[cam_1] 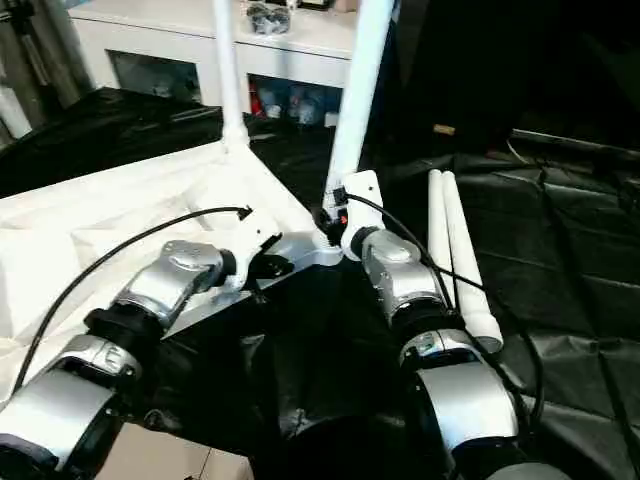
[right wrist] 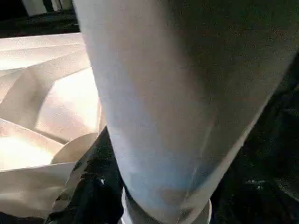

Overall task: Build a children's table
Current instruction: Rotate leg to tighten

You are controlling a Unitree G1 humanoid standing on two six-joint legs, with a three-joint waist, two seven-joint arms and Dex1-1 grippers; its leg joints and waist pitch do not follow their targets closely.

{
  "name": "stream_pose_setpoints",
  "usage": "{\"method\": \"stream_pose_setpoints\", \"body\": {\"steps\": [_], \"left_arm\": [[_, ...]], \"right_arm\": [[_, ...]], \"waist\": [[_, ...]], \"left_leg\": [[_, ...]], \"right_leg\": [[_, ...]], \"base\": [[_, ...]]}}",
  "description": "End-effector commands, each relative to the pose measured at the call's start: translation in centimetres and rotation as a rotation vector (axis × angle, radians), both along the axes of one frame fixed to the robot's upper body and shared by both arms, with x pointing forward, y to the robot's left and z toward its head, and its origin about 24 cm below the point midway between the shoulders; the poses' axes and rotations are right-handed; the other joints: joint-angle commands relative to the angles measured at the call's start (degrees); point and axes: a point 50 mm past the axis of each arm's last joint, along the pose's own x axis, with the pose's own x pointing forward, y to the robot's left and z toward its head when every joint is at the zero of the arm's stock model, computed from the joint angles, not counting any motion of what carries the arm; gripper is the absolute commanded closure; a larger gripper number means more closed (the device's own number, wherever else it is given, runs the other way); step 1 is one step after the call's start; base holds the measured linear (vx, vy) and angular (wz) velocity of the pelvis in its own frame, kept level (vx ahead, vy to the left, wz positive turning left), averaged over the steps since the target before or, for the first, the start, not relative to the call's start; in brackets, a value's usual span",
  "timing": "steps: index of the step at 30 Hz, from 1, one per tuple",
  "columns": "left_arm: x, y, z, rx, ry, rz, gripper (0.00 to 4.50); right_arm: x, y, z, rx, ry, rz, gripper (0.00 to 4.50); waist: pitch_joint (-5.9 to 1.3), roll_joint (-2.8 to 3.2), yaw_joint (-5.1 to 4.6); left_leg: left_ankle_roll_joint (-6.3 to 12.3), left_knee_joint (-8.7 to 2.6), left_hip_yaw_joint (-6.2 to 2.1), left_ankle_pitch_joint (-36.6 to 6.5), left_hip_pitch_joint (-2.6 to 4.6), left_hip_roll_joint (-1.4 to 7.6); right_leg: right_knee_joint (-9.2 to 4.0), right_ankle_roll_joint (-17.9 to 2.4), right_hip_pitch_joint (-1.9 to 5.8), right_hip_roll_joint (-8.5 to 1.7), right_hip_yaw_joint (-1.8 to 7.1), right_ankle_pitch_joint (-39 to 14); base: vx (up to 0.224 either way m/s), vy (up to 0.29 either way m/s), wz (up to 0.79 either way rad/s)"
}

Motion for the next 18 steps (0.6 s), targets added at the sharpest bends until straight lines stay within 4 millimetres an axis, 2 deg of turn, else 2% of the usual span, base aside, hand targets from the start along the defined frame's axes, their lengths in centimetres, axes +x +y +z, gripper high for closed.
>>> {"method": "stream_pose_setpoints", "body": {"steps": [1,2,3,5,9,13,15,16,18], "left_arm": [[0.7,-1.0,3.0,-0.058,-0.133,-0.071,4.5],[0.6,-1.0,3.0,-0.059,-0.133,-0.08,4.5],[0.5,-0.9,3.0,-0.061,-0.132,-0.093,4.5],[0.3,-0.7,2.9,-0.063,-0.123,-0.113,4.5],[-0.4,0.1,2.7,-0.067,-0.103,-0.191,4.5],[-0.8,0.4,2.6,-0.069,-0.089,-0.227,4.5],[-1.1,0.6,2.6,-0.072,-0.081,-0.265,4.5],[-1.4,0.7,2.7,-0.074,-0.079,-0.293,4.5],[-1.8,1.1,2.6,-0.076,-0.061,-0.334,4.5]], "right_arm": [[-2.3,1.5,-4.0,0.012,0.181,0.112,1.87],[-2.3,1.5,-3.8,0.014,0.171,0.12,1.62],[-2.2,1.4,-3.6,0.016,0.159,0.13,1.62],[-2.1,1.1,-3.2,0.034,0.14,0.151,1.38],[-2.2,-0.2,-2.2,0.026,0.094,0.268,1.24],[-2.5,-0.8,-2.1,0.008,0.08,0.326,1.24],[-2.8,-1.1,-1.9,0.003,0.067,0.371,1.24],[-3.0,-1.3,-1.7,-0.001,0.058,0.4,1.24],[-3.4,-1.6,-1.4,-0.002,0.047,0.461,1.24]], "waist": [[-2.72,0.41,-0.09],[-2.76,0.34,0.04],[-2.91,0.25,-0.03],[-2.94,0.41,-0.05],[-3.37,0.63,0.04],[-3.68,0.34,0.38],[-3.46,0.39,0.83],[-3.42,0.21,0.88],[-3.33,0.28,1.16]], "left_leg": [[0.25,-4.13,-0.11,-17.21,-0.11,0.98],[0.32,-4.11,-0.05,-16.61,-0.07,1.01],[0.71,-4.01,-0.06,-14.95,-0.38,1.01],[1.43,-3.84,0.07,-13.03,-0.38,1.05],[3.33,-3.44,0.26,-8.19,-0.38,1.23],[5.98,-2.81,0.56,-2.97,-0.71,1.01],[6.38,-2.86,0.62,-4.16,-0.63,1.23],[6.4,-2.85,0.71,-4.49,-0.6,1.24],[5.76,-3.0,0.66,-5.0,-0.56,1.39]], "right_leg": [[-5.1,-11.38,2.35,-3.81,2.2,-16.2],[-5.07,-11.53,2.38,-3.89,2.2,-15.43],[-4.69,-12.01,2.7,-3.94,2.19,-13.38],[-4.4,-13.03,2.7,-3.86,2.18,-10.13],[-3.43,-15.69,3.15,-3.8,2.09,-0.63],[-2.51,-17.57,3.41,-3.69,2.07,8.28],[-2.66,-17.57,3.34,-3.85,2.03,6.75],[-2.75,-17.47,3.3,-3.73,1.99,6.08],[-2.74,-17.04,3.32,-3.73,1.92,4.3]], "base": [[0.0,0.0,0.0],[0.0,0.0,0.0],[0.0,0.0,0.0],[0.0,0.0,0.0],[0.0,0.0,0.0],[0.0,0.0,0.0],[0.0,0.0,0.0],[0.0,0.0,0.0],[0.0,0.0,0.0]]}}
